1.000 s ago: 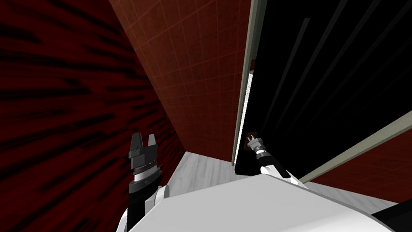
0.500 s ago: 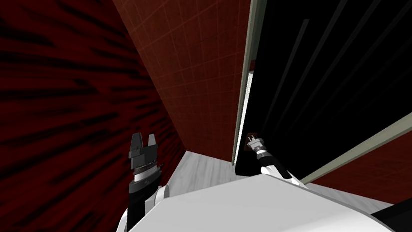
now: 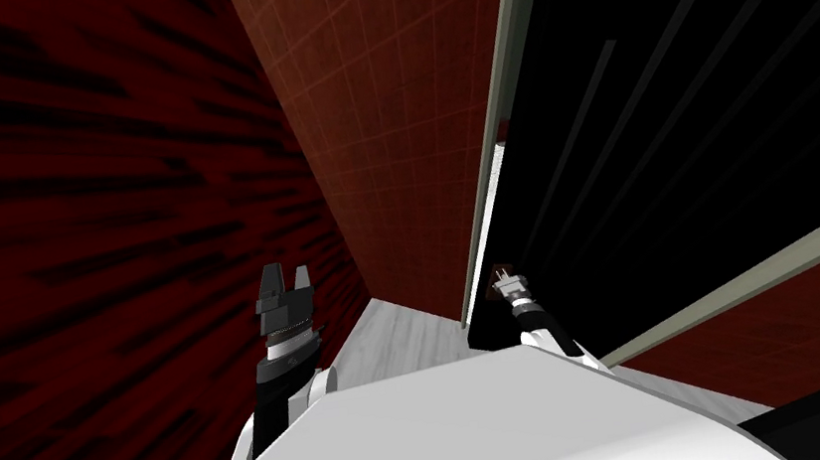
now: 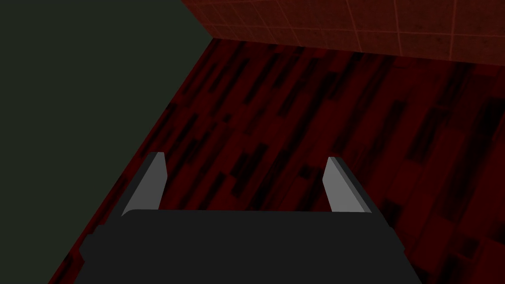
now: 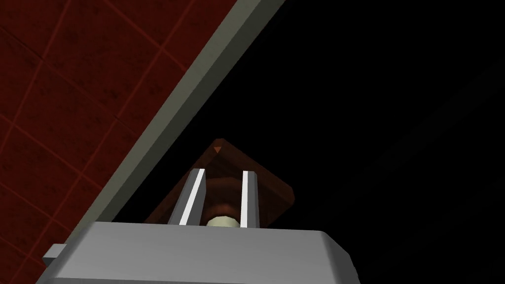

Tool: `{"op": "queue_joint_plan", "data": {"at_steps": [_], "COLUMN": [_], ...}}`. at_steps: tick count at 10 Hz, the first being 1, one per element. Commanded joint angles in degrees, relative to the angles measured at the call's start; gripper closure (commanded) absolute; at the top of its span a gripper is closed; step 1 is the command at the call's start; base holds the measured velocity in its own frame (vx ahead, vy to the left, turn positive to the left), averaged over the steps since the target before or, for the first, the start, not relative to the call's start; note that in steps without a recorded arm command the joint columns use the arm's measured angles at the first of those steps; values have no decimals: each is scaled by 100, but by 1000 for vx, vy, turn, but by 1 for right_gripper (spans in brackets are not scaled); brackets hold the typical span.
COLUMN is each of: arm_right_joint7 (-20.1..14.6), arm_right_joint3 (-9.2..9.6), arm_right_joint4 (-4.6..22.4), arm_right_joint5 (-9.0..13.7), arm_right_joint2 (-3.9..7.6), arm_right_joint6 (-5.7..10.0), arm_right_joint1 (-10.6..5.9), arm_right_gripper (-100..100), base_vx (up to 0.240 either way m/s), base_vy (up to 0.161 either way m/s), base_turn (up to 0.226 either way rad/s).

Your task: Pull the door open

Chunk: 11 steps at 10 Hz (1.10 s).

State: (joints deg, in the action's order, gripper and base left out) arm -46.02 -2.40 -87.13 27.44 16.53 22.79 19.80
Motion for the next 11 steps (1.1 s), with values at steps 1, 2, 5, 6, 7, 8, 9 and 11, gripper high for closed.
{"op": "queue_joint_plan", "data": {"at_steps": [1,2,5,6,7,8,9,11], "arm_right_joint7": [-286,-350,-884,-939,-1123,-1301,-1460,-1676], "arm_right_joint3": [5,5,-13,-13,-19,-25,-30,-36], "arm_right_joint4": [-8,-8,-73,-73,-93,-113,-134,-154], "arm_right_joint5": [20,20,44,44,51,59,67,74], "arm_right_joint2": [-42,-42,-63,-63,-70,-77,-84,-90], "arm_right_joint6": [-86,-86,-85,-85,-84,-84,-83,-83], "arm_right_joint1": [129,129,199,199,222,244,267,289], "arm_right_gripper": [100,100,100,100,100,100,100,100], "base_vx": [-25,-18,-24,-20,-16,-20,-29,-15], "base_vy": [-13,-12,-13,-9,-9,-11,-15,-8], "base_turn": [52,17,35,21,22,42,38,24]}}
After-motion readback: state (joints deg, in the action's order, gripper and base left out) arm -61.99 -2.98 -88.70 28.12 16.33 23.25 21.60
